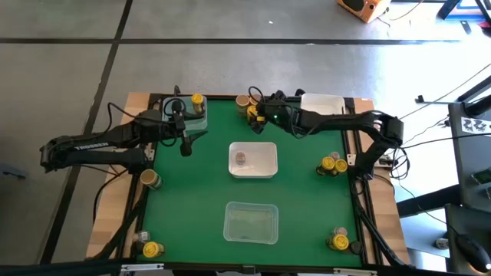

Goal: Sort spices by type
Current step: Put the top yellow seasoning bottle into the top transparent bin

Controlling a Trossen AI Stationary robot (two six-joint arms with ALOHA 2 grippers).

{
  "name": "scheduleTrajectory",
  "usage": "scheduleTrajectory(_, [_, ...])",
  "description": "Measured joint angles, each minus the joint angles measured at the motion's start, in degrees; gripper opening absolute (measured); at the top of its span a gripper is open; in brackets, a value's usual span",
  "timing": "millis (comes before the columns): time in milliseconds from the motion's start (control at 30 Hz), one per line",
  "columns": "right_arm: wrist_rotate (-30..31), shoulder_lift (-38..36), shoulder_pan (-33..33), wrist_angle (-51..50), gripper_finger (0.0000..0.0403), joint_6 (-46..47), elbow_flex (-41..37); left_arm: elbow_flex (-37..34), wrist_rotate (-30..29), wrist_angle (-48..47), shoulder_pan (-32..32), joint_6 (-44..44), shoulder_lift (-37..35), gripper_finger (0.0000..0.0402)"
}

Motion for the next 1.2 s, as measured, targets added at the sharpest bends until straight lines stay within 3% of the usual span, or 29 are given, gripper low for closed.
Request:
scheduleTrajectory(200, [1.3,0.0,0.0,-0.4,0.0366,2.0,0.0,0.0,0.0,-0.1,0.0,0.0,0.0,0.0263])
scheduleTrajectory(633, [-4.4,5.6,-4.4,0.4,0.0346,14.4,0.0,0.0,0.0,0.1,0.0,0.0,0.0,0.0263])
scheduleTrajectory(967, [-8.7,8.2,-4.8,3.3,0.0342,16.0,0.0,0.0,-0.1,0.1,0.0,0.7,0.0,0.0263])
scheduleTrajectory(1200, [-5.3,8.7,-4.9,4.5,0.0342,15.8,0.0,0.0,-0.1,0.2,0.1,0.7,0.0,0.0263])
